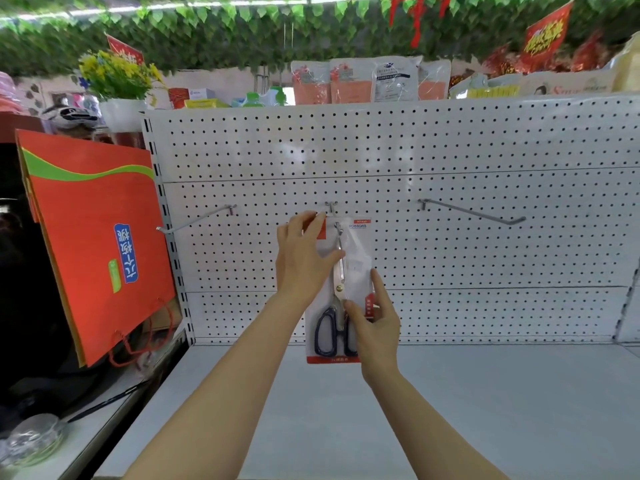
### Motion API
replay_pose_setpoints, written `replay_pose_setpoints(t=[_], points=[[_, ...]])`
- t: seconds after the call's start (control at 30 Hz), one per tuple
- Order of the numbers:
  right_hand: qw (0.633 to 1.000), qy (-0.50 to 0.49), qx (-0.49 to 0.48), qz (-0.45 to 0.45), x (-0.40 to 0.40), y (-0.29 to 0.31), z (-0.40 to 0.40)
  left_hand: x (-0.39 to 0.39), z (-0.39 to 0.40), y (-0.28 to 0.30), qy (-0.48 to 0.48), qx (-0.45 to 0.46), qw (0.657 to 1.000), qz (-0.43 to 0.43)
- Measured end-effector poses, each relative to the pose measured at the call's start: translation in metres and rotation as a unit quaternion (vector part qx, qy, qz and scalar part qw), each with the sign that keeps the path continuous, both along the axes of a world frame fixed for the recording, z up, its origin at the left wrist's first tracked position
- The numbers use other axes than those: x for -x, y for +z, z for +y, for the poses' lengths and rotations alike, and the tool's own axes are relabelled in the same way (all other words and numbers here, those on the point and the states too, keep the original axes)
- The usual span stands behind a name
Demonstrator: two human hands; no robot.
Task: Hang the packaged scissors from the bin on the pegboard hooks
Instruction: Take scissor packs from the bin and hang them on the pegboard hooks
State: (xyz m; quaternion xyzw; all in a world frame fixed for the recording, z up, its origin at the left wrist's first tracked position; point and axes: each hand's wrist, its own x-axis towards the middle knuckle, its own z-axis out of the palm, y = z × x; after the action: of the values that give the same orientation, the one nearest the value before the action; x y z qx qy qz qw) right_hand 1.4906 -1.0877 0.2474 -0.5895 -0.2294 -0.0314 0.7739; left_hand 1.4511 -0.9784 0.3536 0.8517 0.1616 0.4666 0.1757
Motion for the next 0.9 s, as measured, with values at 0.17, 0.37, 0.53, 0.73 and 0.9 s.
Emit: replay_pose_setpoints(t=[0.17, 0.37, 0.53, 0.73, 0.9], points=[[1.0, -0.001, 0.018, -0.002, -0.011, -0.002, 0.003, -0.005, 0.006, -0.007, -0.012, -0.011, 1.0, -0.021], [0.998, 0.009, 0.062, -0.03, -0.023, 0.002, -0.001, -0.005, 0.011, -0.009, -0.05, 0.002, 0.998, -0.026], [0.994, 0.03, 0.093, -0.046, -0.022, 0.002, -0.014, 0.001, 0.006, -0.008, -0.052, 0.008, 0.999, 0.009], [0.981, -0.027, 0.166, -0.097, -0.016, 0.006, -0.048, 0.016, -0.005, -0.013, -0.025, 0.004, 0.999, 0.045], [0.941, -0.125, 0.249, -0.191, -0.013, 0.019, -0.095, 0.039, -0.04, -0.028, 0.005, -0.059, 0.998, 0.027]])
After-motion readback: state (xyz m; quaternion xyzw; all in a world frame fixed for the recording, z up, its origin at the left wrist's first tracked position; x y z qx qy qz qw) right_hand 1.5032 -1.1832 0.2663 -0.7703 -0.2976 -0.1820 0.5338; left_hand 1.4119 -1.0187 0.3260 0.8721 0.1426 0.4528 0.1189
